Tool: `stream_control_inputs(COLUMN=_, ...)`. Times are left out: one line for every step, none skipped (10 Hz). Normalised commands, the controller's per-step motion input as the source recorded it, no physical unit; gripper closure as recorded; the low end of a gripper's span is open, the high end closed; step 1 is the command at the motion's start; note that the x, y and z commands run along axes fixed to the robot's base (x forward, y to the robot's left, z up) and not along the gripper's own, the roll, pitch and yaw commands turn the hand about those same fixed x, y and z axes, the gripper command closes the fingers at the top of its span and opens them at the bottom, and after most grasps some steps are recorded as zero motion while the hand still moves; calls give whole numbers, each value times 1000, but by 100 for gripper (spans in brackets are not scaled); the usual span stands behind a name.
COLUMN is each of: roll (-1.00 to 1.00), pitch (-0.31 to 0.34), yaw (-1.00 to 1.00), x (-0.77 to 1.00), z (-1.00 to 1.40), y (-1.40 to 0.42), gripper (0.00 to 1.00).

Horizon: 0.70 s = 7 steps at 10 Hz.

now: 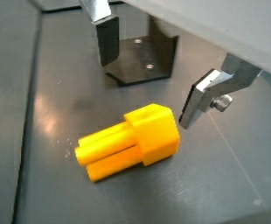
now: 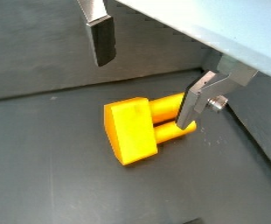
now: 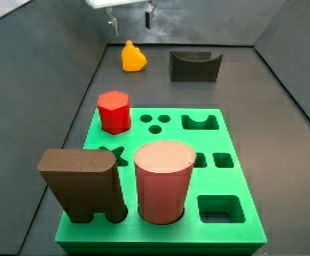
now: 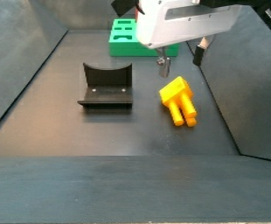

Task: Pick up the 3 prong object. Move up. Rotate the 3 prong object. Place the 3 prong object on the fixture. Regrasp the 3 prong object. Move to above the board. Insert the 3 prong object.
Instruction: Rotate the 3 prong object.

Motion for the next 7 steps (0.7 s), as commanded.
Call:
stream_control_inputs(roll=1, pitch=-4, yaw=1000, x=36, z=-44, y=2, gripper=0)
stream_control_inputs(roll=1, pitch=-4, yaw=1000, x=36, z=-42, y=2, gripper=0)
stream_control_inputs(roll=1, pitch=-4, yaw=1000, x=37, z=-39, y=2, gripper=0)
stream_control_inputs(roll=1, pitch=-5, yaw=1000, x=37, z=-37, y=2, gripper=0)
stream_control_inputs(roll=1, pitch=-5, yaw=1000, x=37, z=-35, y=2, gripper=0)
stream_control_inputs(roll=1, pitch=-5, yaw=1000, x=36, z=-34, y=2, gripper=0)
stream_control_inputs(roll=1, pitch=-5, yaw=1000, x=35, z=-31, y=2, gripper=0)
